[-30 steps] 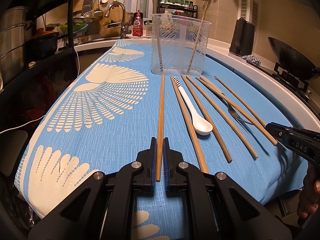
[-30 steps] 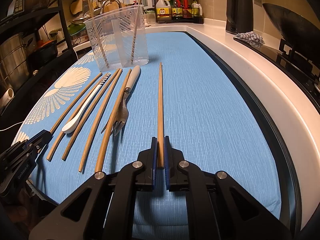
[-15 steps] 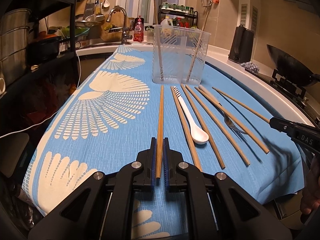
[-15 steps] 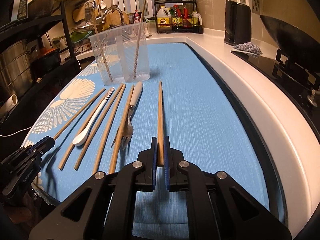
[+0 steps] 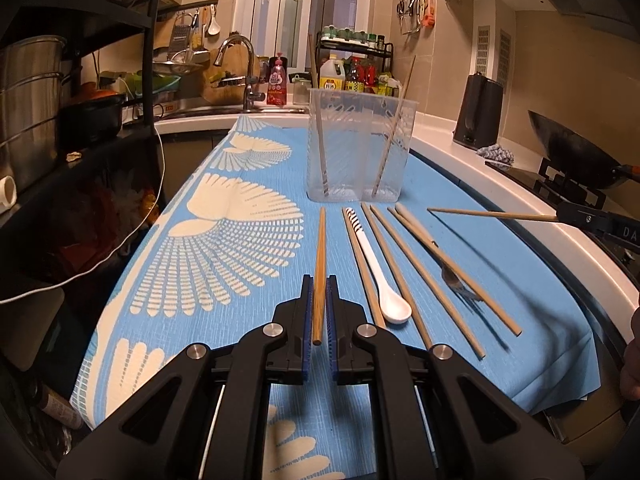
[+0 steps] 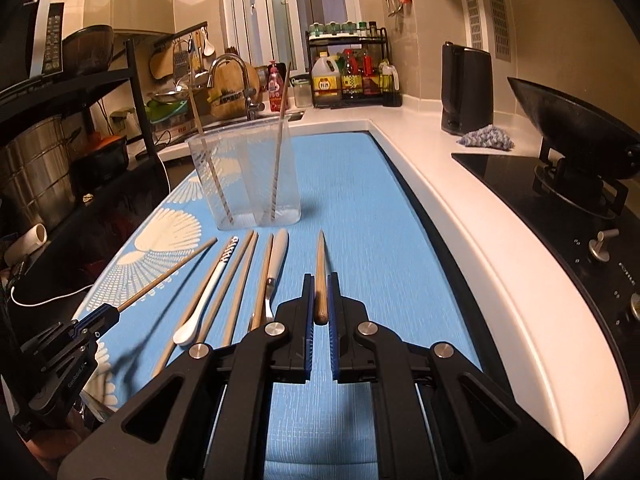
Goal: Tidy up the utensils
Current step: 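Carry both held chopsticks upright over the clear plastic cup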
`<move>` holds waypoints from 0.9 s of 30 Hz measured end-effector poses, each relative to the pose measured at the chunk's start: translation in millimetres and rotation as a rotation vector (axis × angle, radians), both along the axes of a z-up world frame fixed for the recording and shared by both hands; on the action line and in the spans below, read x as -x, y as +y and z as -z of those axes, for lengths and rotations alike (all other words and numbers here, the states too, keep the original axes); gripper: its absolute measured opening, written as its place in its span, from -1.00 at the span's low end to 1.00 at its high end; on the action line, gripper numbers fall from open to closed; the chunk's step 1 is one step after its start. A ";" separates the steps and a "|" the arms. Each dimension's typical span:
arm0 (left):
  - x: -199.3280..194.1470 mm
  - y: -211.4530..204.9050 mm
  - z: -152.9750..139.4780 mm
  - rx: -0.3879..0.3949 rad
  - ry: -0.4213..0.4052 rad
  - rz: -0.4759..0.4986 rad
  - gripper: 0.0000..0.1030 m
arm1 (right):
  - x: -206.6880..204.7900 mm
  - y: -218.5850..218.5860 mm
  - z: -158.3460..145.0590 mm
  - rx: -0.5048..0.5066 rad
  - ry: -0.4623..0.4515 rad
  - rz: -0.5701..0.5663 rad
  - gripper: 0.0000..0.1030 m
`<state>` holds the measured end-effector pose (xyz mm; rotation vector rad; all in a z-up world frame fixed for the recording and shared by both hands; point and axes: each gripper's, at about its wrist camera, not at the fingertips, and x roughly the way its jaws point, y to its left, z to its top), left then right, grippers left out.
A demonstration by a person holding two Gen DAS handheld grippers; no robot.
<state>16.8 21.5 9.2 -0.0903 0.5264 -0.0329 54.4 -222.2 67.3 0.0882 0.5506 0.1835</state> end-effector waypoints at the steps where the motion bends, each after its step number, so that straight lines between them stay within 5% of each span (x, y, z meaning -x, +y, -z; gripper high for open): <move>1: -0.7 1.8 -2.0 0.007 -0.001 -0.002 -0.88 | -0.2 0.0 -2.8 0.000 -0.006 -0.001 -0.87; 27: -37.0 21.1 -105.9 -0.012 -0.141 0.008 -0.88 | -22.9 3.6 -83.7 -0.016 -0.155 -0.031 -0.88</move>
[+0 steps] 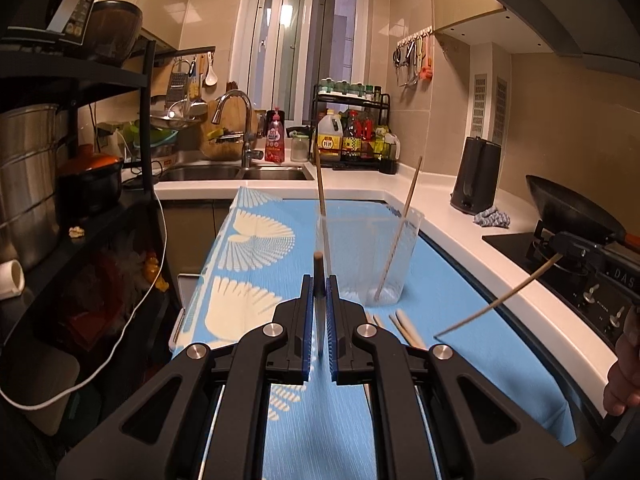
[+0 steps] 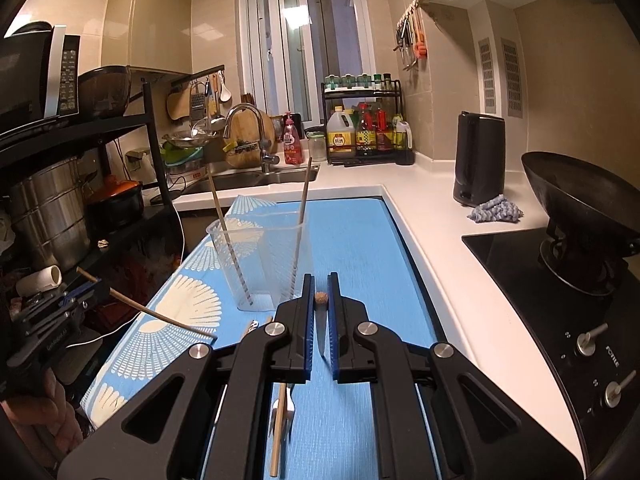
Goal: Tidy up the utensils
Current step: 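Carry both held chopsticks upright over the clear plastic cup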
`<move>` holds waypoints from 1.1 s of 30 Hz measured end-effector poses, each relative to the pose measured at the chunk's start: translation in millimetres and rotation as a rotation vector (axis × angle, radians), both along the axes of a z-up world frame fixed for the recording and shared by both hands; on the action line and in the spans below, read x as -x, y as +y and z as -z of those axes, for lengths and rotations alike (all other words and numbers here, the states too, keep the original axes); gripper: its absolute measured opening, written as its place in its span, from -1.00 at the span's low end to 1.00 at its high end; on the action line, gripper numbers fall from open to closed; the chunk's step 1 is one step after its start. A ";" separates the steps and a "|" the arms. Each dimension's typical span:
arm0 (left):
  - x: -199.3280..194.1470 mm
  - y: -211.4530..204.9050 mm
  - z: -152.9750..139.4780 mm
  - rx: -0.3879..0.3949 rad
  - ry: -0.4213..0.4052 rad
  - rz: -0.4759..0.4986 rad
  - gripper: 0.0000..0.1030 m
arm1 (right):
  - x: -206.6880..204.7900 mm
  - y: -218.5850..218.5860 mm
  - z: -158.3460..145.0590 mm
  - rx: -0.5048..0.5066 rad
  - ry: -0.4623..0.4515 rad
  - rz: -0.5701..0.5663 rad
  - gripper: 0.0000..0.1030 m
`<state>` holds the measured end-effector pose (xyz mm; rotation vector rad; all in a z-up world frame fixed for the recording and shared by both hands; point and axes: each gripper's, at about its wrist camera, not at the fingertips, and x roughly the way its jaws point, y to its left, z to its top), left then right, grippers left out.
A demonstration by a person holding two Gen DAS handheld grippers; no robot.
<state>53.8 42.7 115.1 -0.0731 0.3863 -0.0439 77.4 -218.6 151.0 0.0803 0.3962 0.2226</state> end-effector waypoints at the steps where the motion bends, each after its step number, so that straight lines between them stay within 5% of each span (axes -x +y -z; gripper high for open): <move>1: -3.6 0.1 -3.9 -0.001 0.003 0.001 -0.88 | -2.7 -1.1 -3.0 0.003 -0.002 0.002 -0.88; 22: -47.5 -5.1 -44.1 0.056 0.107 0.039 -0.88 | -39.9 9.7 -63.7 0.022 0.002 -0.043 -0.88; 33: -83.4 5.9 -118.8 0.067 0.037 0.087 -0.88 | -69.1 21.3 -132.8 -0.027 -0.091 -0.086 -0.88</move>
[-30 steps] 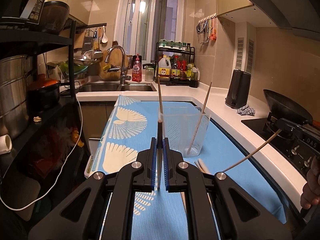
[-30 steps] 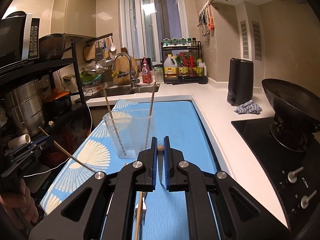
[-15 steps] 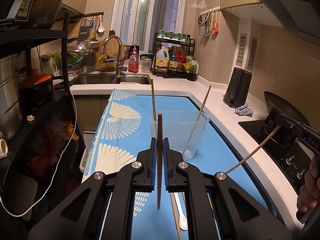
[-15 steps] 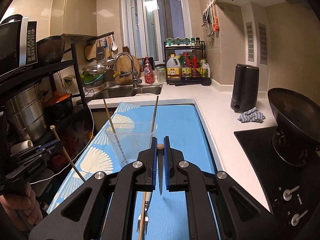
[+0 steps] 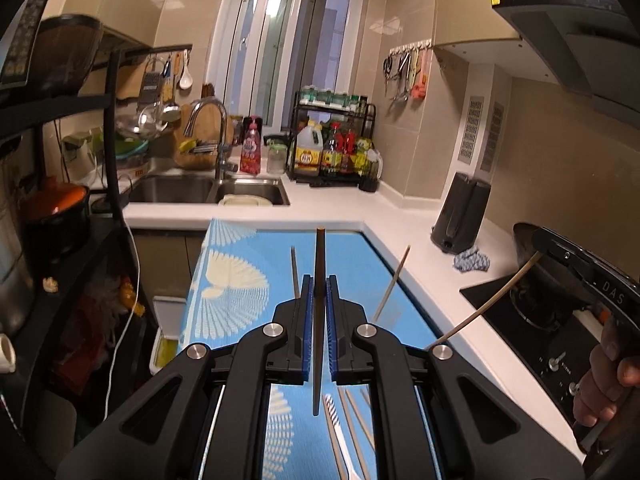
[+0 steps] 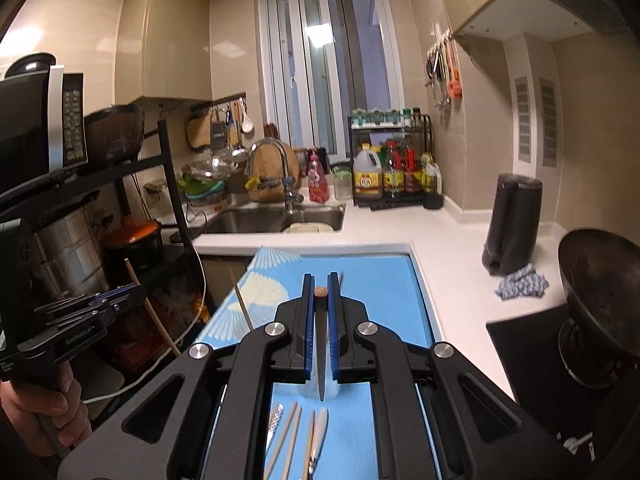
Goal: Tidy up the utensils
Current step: 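Carry both held chopsticks upright over the clear plastic cup, then open the right tool over the cup while the left tool releases its chopstick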
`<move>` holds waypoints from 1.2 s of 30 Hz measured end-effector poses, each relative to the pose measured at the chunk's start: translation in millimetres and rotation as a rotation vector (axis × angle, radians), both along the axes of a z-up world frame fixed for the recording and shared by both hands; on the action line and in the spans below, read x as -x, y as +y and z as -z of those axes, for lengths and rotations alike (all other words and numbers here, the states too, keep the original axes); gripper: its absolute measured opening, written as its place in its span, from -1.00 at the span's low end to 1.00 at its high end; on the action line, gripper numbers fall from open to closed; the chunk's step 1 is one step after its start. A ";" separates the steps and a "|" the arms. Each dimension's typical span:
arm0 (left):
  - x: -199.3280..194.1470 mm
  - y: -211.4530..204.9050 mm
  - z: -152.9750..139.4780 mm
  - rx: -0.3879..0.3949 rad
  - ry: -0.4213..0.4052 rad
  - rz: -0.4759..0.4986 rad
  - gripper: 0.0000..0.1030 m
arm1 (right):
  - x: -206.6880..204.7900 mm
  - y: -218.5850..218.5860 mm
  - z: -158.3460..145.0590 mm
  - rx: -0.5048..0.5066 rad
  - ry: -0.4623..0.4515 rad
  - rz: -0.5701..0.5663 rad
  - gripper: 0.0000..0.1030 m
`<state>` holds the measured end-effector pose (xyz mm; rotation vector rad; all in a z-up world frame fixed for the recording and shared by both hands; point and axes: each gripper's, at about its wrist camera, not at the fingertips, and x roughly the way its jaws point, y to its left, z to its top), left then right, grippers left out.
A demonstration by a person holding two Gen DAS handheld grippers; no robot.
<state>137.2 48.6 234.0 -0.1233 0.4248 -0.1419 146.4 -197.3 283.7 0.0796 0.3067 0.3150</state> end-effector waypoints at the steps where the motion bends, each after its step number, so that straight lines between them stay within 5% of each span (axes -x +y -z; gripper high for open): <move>1: -2.7 -0.2 -6.4 0.003 -0.010 0.001 -0.88 | -1.7 2.2 -9.1 -0.005 -0.017 -0.005 -0.88; 7: -26.5 -1.7 -49.3 0.050 -0.097 0.012 -0.88 | -19.1 17.7 -42.9 -0.026 -0.084 -0.018 -0.88; 11: -50.3 -5.9 -58.4 0.050 -0.124 0.014 -0.88 | -38.9 31.8 -39.4 -0.025 -0.085 -0.027 -0.88; 26: -114.8 -24.3 48.4 -0.017 0.001 0.100 -0.84 | -105.7 52.0 68.6 0.011 0.134 -0.033 -0.80; 29: -106.3 -18.9 53.2 -0.013 -0.009 0.095 -0.35 | -101.1 47.6 75.1 0.004 0.153 -0.024 -0.51; 31: -96.9 -12.3 48.7 0.011 -0.025 0.088 -0.30 | -94.2 44.4 74.4 -0.001 0.150 -0.020 -0.34; 36: -63.5 -7.1 37.7 -0.001 -0.075 0.072 -0.30 | -66.7 37.8 65.5 0.003 0.109 -0.012 -0.33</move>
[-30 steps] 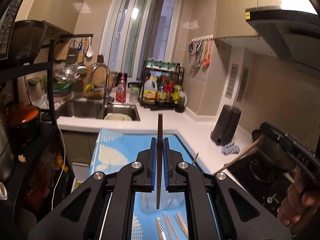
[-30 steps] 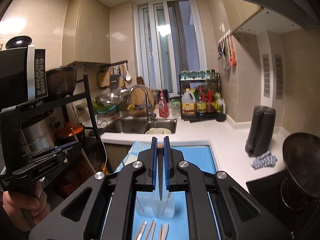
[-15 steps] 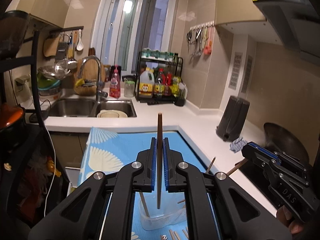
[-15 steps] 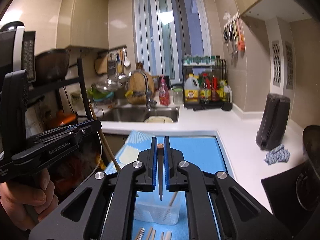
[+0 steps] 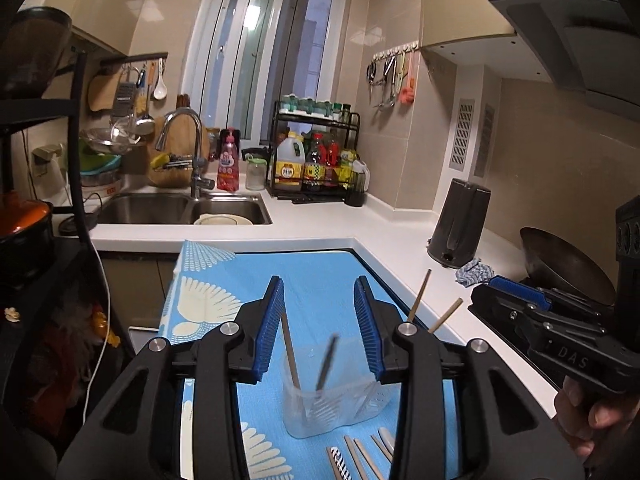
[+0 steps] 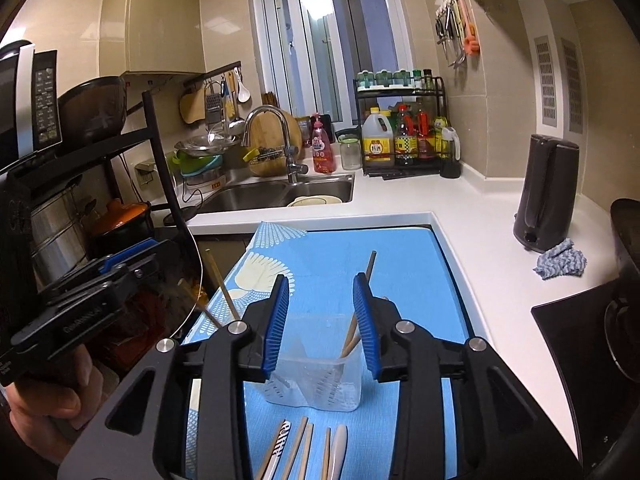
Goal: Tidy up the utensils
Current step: 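Open the right tool over the cup while the left tool releases its chopstick, then lower both open tools to the cloth and close each on a chopstick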
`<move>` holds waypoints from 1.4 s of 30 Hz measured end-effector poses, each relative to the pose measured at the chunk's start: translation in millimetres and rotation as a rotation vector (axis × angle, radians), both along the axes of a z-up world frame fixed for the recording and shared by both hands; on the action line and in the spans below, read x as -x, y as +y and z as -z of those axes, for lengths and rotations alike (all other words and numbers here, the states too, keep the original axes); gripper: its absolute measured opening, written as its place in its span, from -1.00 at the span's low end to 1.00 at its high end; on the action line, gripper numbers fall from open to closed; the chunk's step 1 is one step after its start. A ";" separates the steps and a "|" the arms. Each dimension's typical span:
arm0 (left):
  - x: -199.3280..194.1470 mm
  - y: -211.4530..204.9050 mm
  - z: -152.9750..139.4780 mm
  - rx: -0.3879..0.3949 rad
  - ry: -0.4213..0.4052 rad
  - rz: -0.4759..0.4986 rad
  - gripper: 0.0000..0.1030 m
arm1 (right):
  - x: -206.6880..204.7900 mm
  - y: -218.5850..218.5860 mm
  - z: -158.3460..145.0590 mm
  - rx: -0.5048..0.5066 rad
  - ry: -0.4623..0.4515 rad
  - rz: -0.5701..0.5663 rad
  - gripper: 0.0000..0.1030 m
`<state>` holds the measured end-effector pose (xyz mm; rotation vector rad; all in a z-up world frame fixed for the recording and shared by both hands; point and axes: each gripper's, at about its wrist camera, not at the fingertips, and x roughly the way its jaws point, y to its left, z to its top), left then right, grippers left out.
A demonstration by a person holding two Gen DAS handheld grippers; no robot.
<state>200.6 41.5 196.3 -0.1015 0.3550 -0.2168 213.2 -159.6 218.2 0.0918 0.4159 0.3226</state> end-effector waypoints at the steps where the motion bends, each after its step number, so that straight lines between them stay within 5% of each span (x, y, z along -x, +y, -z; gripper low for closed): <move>1: 9.5 -0.3 -1.8 -0.004 -0.009 -0.001 -0.29 | 6.6 -1.8 -2.0 0.001 -0.010 0.002 -0.32; 11: 83.0 -2.9 32.8 0.054 0.026 0.002 -0.29 | 83.1 -32.7 13.9 -0.037 -0.032 0.010 -0.29; 18: 118.6 -16.5 107.8 0.077 0.132 0.016 -0.65 | 109.5 -46.9 76.5 -0.065 0.061 0.044 -0.31; 27: 159.0 -31.1 193.8 0.091 0.264 -0.028 -0.67 | 135.5 -43.1 185.9 -0.087 0.272 0.025 -0.42; 29: 166.1 -41.5 205.4 0.039 0.282 -0.019 -0.67 | 140.1 -38.3 199.9 -0.082 0.315 0.006 -0.39; 42: 173.5 -56.9 226.6 -0.029 0.322 -0.031 -0.66 | 154.6 -22.3 220.1 -0.021 0.367 -0.028 -0.34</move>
